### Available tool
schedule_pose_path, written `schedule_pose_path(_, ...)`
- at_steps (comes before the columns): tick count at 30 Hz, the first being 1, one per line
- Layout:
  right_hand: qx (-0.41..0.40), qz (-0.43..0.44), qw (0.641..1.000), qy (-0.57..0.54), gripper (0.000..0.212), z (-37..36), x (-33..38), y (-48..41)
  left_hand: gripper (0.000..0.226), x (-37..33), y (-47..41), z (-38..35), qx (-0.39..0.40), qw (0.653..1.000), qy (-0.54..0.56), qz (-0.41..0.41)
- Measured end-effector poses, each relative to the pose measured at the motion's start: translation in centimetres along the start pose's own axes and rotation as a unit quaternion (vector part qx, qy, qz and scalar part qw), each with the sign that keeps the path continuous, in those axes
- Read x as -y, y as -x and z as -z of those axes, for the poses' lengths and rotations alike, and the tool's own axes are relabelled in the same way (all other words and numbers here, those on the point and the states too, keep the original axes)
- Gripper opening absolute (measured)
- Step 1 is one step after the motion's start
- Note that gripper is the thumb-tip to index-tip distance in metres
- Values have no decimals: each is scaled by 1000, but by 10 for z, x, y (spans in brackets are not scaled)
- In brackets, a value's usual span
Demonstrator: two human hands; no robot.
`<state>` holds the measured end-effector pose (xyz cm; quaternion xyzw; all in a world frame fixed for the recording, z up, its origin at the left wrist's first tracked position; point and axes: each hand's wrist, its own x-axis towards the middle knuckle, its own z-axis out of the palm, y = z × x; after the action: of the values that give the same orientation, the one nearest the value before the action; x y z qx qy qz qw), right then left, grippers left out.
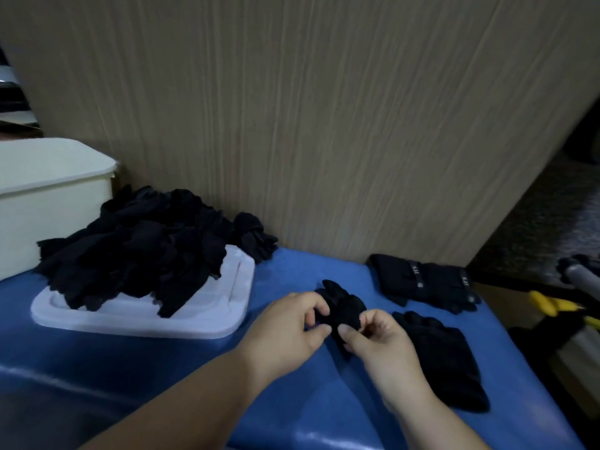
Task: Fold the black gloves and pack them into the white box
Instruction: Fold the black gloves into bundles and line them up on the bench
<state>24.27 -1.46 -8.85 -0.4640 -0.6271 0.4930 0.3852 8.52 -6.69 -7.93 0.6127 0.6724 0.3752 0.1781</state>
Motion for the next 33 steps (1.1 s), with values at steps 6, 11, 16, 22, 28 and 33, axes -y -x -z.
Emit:
schedule_pose_path(6, 105, -50, 993, -36, 4, 13, 9, 6, 22, -1, -8, -13, 35, 999, 1, 17)
schedule_pose_path(11, -2, 63, 987, 150, 12, 32, 10, -6, 16, 2, -14, -16, 58, 998, -15, 12)
schedule_pose_path(16, 63, 98, 968, 220, 26, 39, 11, -21, 20, 2, -18, -15, 65, 994, 87, 29)
schedule_pose_path(22, 142, 47, 986, 71, 32, 36, 11, -29, 21, 0, -23, -9, 0, 985, 174, 3)
schedule_pose_path(28, 240, 20, 968, -67, 39, 42, 18, -32, 25, -5, -25, -8, -23, 983, 183, -11)
schedule_pose_path(33, 288, 47, 952, -94, 49, 49, 16, -35, 31, -9, -26, -10, -42, 975, 218, 21)
